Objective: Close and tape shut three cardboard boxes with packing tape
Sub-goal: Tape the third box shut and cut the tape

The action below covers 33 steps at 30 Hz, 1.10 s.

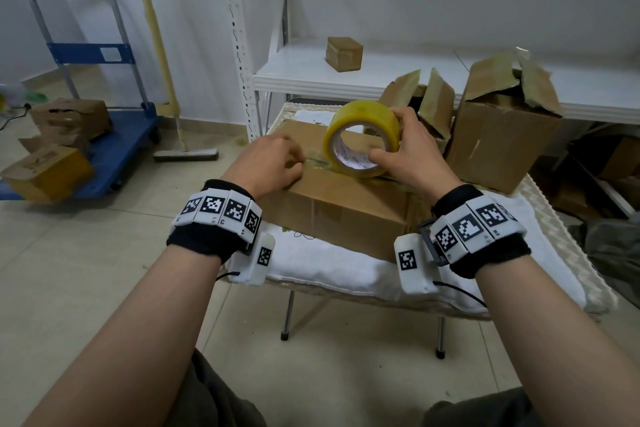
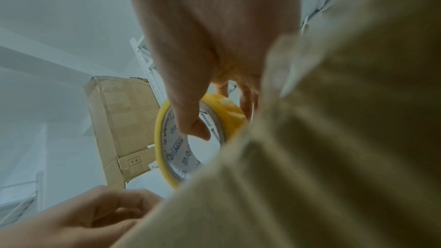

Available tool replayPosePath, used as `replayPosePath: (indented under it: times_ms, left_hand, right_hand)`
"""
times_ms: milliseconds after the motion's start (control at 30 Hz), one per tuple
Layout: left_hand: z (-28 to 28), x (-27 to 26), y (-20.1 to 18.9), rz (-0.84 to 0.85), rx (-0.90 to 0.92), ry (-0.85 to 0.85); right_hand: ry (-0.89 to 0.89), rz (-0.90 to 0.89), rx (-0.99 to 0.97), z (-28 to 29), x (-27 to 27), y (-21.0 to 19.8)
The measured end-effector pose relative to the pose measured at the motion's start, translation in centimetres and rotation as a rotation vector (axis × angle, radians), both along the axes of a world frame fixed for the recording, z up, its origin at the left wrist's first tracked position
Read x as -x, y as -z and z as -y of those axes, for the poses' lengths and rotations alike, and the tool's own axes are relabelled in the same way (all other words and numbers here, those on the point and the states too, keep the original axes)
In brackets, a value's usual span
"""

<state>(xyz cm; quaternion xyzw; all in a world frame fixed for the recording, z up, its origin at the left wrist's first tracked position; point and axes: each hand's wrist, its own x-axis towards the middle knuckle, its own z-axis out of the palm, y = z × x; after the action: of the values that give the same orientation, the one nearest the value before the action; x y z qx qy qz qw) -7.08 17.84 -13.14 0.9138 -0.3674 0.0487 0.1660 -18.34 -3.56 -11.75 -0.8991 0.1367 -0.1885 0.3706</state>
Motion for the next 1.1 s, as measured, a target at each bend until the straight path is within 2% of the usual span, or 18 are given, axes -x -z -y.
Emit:
replayPosePath:
  times_ms: [133, 333, 433, 633, 833, 1000, 1100]
  left_hand:
    - [0.2, 0.4, 0.0, -0.021, 0.033, 0.053]
    - [0.7, 0.7, 0.0, 0.021, -0.022, 0.105]
    - [0.9, 0.6, 0.1, -0.028, 0.032, 0.114]
    - [0.9, 0.6, 0.2, -0.036, 0.016, 0.133]
    - [1.0, 0.6, 0.5, -0.007, -0.05, 0.116]
    - [1.0, 0.5, 0.6, -0.013, -0.022, 0.093]
    - [0.8, 0.5, 0.9, -0.085, 0.008, 0.099]
  right_hand:
    - [-0.011, -0.061, 0.011, -0.1, 0.3, -0.3]
    - [-0.003, -0.101, -0.007, -0.3, 0.7, -0.7]
    - [0.002, -0.107, -0.026, -0.3, 0.9, -0.9]
    - [-0.009, -0.157, -0.024, -0.1, 0.9, -0.9]
    - [0.017, -0.094, -0.121, 0.0, 0.9, -1.0]
    - [0.003, 0.014, -0.09, -0.2, 0.9, -0.9]
    - [0.01, 0.039, -0.087, -0.5, 1.2, -0.8]
